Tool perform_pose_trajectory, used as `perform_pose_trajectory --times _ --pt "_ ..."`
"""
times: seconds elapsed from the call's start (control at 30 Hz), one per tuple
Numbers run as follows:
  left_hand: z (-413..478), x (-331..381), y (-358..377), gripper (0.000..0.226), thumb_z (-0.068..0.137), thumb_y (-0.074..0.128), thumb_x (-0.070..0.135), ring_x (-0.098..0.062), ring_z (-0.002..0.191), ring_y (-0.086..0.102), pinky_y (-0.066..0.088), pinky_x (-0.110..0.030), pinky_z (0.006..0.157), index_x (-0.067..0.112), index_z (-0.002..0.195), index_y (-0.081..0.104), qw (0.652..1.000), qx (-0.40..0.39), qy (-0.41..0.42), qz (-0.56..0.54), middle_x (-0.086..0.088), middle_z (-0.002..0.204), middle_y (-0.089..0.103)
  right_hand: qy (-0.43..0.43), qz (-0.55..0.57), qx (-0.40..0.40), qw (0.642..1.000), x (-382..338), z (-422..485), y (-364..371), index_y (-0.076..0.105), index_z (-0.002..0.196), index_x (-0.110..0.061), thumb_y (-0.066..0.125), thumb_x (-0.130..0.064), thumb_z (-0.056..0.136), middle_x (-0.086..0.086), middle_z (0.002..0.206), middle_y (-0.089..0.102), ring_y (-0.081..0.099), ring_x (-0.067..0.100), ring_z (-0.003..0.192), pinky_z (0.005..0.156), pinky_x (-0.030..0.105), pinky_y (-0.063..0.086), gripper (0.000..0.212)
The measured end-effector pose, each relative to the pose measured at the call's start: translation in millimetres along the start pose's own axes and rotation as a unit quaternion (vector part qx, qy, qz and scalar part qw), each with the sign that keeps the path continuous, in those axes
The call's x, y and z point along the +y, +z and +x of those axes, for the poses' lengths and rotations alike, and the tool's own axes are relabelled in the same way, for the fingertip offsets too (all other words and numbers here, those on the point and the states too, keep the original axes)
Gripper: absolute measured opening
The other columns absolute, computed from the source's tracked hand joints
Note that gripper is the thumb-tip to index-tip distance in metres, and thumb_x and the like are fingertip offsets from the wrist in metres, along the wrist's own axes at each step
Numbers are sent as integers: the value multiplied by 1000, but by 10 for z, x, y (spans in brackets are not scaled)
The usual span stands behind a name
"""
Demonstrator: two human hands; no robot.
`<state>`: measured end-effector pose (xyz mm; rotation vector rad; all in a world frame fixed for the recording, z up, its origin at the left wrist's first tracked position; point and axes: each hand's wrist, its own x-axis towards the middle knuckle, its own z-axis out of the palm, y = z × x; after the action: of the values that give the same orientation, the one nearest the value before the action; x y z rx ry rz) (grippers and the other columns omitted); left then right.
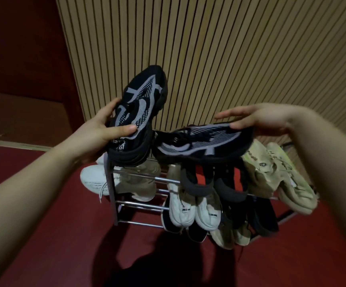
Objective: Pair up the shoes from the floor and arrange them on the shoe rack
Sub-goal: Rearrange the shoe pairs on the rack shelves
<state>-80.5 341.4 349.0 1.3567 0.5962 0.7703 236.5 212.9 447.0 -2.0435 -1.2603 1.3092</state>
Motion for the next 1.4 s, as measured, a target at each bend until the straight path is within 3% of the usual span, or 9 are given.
perform_pose_trajectory --times 0.13,0.27,0.5,0.63,0.73,0.97,1.03,1.2,1.4 --pt "75 -88 169 108 56 85 12 -4 88 68 56 -18 67 30 146 28 1000 -13 -17 5 9 118 58 24 -278 137 950 134 128 -92 56 123 -29 47 -15 96 2 117 61 59 18 99 81 31 48 31" --pt "119 -133 280 131 31 94 40 -14 108 63 55 -26 83 33 145 30 999 -32 -34 17 3 133 52 94 -452 147 875 371 558 247 49 134 -19 41 -45 97 7 126 55 51 22 113 103 42 36 46" --pt "92 -160 280 128 25 93 42 -4 100 65 55 -21 78 37 140 36 998 -39 -19 50 20 113 58 -18 -456 55 888 266 862 899 11 151 -26 44 -81 72 6 158 17 15 26 145 117 51 2 101" --pt "21 -204 198 132 22 90 55 -4 106 61 51 -31 91 43 140 33 996 -3 -35 86 35 108 55 -54 -509 74 856 192 953 1076 25 144 -15 67 -69 66 12 149 30 25 31 139 115 50 8 103" --pt "-30 -332 148 121 28 88 60 -13 116 56 44 -44 101 51 135 32 989 32 -46 133 18 125 55 -110 -544 82 828 209 906 1062 30 141 -16 67 -68 66 12 141 38 35 30 131 113 47 18 98" --pt "-49 -617 372 89 75 76 14 -16 113 54 44 -37 100 33 146 24 987 71 -65 127 15 108 53 -248 -703 12 667 324 604 860 24 148 -29 69 -47 75 4 155 19 7 23 145 115 47 -9 87" --pt "-23 -677 411 86 77 74 11 -13 107 54 44 -36 98 33 145 26 987 74 -69 125 19 101 51 -227 -692 -8 685 346 561 859 15 149 -39 67 -32 80 2 159 7 -6 23 146 115 46 -8 86" --pt "-15 -766 468 83 78 74 13 -4 101 51 43 -28 92 36 142 26 983 63 -53 161 28 102 47 -79 -400 -47 912 348 345 858 23 142 -50 56 -11 83 -6 159 -13 -10 22 146 118 46 9 79" --pt "-11 -929 423 92 76 73 44 -21 134 34 33 -40 110 37 148 17 949 69 -94 293 -2 146 30 -37 -226 128 965 538 329 1420 29 138 -46 58 -67 76 1 158 -17 -20 35 143 116 55 4 72"
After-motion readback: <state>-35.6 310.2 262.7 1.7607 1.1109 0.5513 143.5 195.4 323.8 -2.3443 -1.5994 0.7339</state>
